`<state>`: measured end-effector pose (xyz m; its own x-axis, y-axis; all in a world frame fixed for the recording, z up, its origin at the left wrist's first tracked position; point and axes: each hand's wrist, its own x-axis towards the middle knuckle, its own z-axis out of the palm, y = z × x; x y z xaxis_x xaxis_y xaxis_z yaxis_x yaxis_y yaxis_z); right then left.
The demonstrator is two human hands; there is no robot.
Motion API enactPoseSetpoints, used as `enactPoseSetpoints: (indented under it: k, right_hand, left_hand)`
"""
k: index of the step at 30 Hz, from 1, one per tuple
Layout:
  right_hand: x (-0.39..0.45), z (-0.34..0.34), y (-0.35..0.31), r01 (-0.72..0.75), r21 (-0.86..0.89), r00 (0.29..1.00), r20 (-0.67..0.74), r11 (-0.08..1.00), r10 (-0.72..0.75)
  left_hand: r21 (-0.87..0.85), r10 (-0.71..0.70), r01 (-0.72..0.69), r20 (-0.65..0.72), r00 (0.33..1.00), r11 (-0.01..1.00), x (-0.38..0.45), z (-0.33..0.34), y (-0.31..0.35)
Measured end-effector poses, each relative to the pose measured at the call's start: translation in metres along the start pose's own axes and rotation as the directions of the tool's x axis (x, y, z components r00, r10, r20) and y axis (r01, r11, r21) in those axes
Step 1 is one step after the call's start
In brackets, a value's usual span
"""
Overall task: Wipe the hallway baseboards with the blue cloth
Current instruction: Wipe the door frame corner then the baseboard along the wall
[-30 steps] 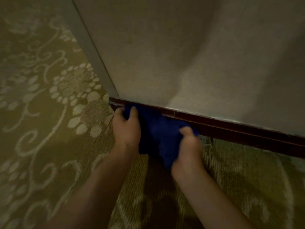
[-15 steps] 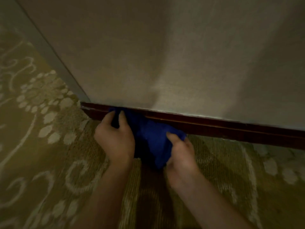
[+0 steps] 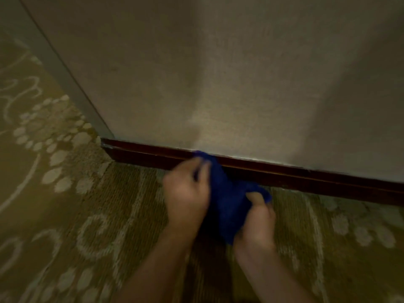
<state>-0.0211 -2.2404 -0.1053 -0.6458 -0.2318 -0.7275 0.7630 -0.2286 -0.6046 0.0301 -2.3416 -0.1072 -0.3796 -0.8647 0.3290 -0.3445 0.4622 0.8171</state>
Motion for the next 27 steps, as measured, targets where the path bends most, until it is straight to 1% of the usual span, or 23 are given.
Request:
enactPoseSetpoints:
  k: [1,2,3,4,5,6,8,9,11,12,13,14,15,16,18,20,22,24,25,27]
  right_hand:
    - [-0.002,0.006,0.007,-0.026,-0.045,0.998,0.064,0.999,0.028]
    - [-0.003,0.011,0.014,-0.060,-0.099,0.989,0.130,0.993,0.072]
    - [-0.004,0.016,0.020,-0.090,-0.162,0.976,0.181,0.983,0.120]
    - [-0.003,0.020,0.023,-0.097,-0.205,0.968,0.208,0.974,0.141]
    - [0.001,0.020,0.022,-0.077,-0.224,0.967,0.220,0.972,0.128]
    - [0.005,0.018,0.016,-0.046,-0.218,0.972,0.213,0.975,0.093]
    - [0.015,0.005,-0.007,-0.029,-0.140,0.991,0.125,0.990,0.047]
    - [0.021,-0.006,-0.020,-0.011,-0.093,0.997,0.073,0.996,0.018]
    - [0.031,-0.029,-0.045,0.062,-0.037,0.998,-0.021,0.997,-0.063]
    - [0.035,-0.039,-0.056,0.109,-0.016,0.992,-0.058,0.994,-0.109]
    - [0.037,-0.044,-0.063,0.139,0.011,0.987,-0.083,0.990,-0.138]
    - [0.038,-0.045,-0.065,0.145,0.012,0.986,-0.080,0.989,-0.144]
    - [0.038,-0.039,-0.061,0.124,-0.005,0.991,-0.044,0.992,-0.124]
    - [0.036,-0.027,-0.052,0.072,-0.040,0.997,0.012,0.997,-0.072]
    - [0.026,0.009,-0.025,-0.023,-0.130,0.992,0.118,0.991,0.038]
    - [0.019,0.039,0.004,-0.040,-0.173,0.982,0.178,0.984,0.071]
    - [0.015,0.055,0.017,-0.013,-0.217,0.980,0.190,0.976,0.056]
    - [0.014,0.053,0.008,-0.001,-0.224,0.984,0.173,0.974,0.041]
    - [0.014,0.043,-0.002,0.018,-0.196,0.989,0.150,0.980,0.012]
    - [0.014,0.015,-0.031,0.115,-0.138,0.993,0.054,0.984,-0.108]
  left_hand:
    - [-0.033,-0.188,0.185,-0.116,0.975,0.982,0.007,-0.010,-0.009]
    - [-0.065,-0.378,0.374,-0.218,0.900,0.925,0.015,-0.018,-0.018]
    - [-0.093,-0.493,0.489,-0.294,0.819,0.867,0.021,-0.021,-0.024]
    - [-0.107,-0.548,0.547,-0.334,0.767,0.831,0.023,-0.019,-0.026]
    - [-0.122,-0.572,0.568,-0.341,0.746,0.814,0.022,-0.012,-0.021]
    - [-0.140,-0.586,0.575,-0.324,0.742,0.806,0.018,-0.001,-0.009]
    - [-0.168,-0.623,0.601,-0.265,0.736,0.782,-0.001,0.025,0.011]
    - [-0.196,-0.652,0.622,-0.182,0.736,0.758,-0.013,0.035,0.017]
    - [-0.283,-0.679,0.679,0.115,0.725,0.677,-0.035,0.049,0.022]
    - [-0.311,-0.676,0.722,0.260,0.690,0.618,-0.040,0.050,0.022]
    - [-0.334,-0.690,0.774,0.354,0.632,0.538,-0.040,0.046,0.021]
    - [-0.380,-0.722,0.807,0.377,0.581,0.451,-0.035,0.041,0.018]
    - [-0.428,-0.761,0.815,0.347,0.547,0.391,-0.028,0.032,0.013]
    - [-0.475,-0.789,0.798,0.291,0.540,0.371,-0.019,0.020,0.007]
    - [-0.553,-0.815,0.743,0.184,0.549,0.376,0.001,-0.008,-0.010]
    - [-0.586,-0.831,0.726,0.152,0.535,0.360,0.019,-0.030,-0.031]
    - [-0.590,-0.832,0.737,0.187,0.523,0.331,0.027,-0.040,-0.040]
    - [-0.595,-0.821,0.736,0.210,0.531,0.324,0.025,-0.032,-0.029]
    - [-0.593,-0.822,0.746,0.231,0.520,0.304,0.017,-0.020,-0.019]
    - [-0.565,-0.789,0.783,0.342,0.510,0.261,-0.004,0.011,0.001]
